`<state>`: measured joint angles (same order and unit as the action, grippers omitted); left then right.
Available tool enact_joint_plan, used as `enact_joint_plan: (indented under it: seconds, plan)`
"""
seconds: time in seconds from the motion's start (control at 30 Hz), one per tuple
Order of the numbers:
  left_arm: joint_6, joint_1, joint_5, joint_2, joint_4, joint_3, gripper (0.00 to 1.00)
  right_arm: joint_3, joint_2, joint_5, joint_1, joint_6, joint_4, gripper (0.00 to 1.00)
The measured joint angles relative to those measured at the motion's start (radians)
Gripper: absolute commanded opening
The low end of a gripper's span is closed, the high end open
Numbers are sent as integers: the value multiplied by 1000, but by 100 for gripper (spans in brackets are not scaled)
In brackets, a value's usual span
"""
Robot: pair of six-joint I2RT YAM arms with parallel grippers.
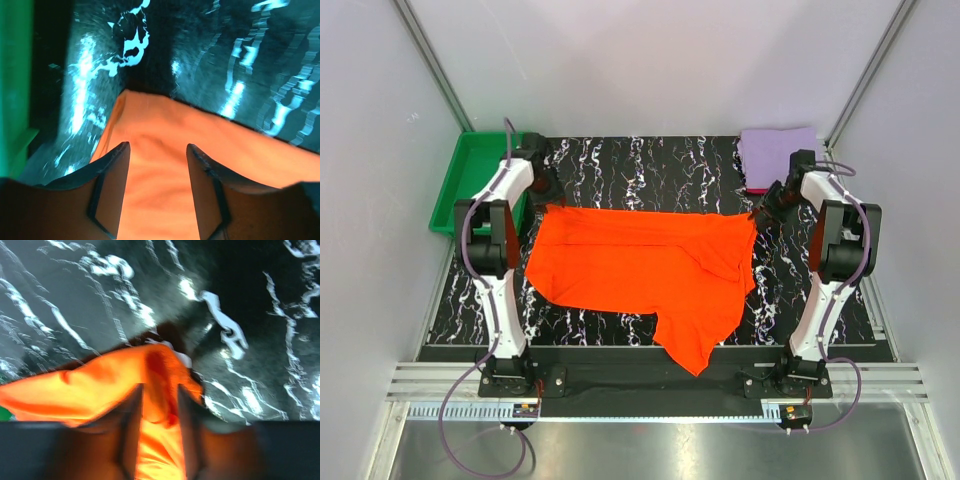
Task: Fold and stack the t-shirts
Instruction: Fold the tshirt
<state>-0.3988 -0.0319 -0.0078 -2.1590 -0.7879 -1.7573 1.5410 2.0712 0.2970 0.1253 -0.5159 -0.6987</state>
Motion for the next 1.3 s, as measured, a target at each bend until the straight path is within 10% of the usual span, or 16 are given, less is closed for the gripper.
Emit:
enact_joint_plan:
  seconds: [0.23, 0.8, 1.3]
  plan:
    - [-1, -13, -3, 228, 6, 76, 56, -3, -52, -185, -13, 53, -144, 77]
    - [-80, -96, 37, 650, 68, 683, 43, -402, -568, -58, -597, 154, -147, 58]
    - [-229, -97, -92, 686, 68, 907, 58, -591, -771, 12, -640, 93, -145, 56]
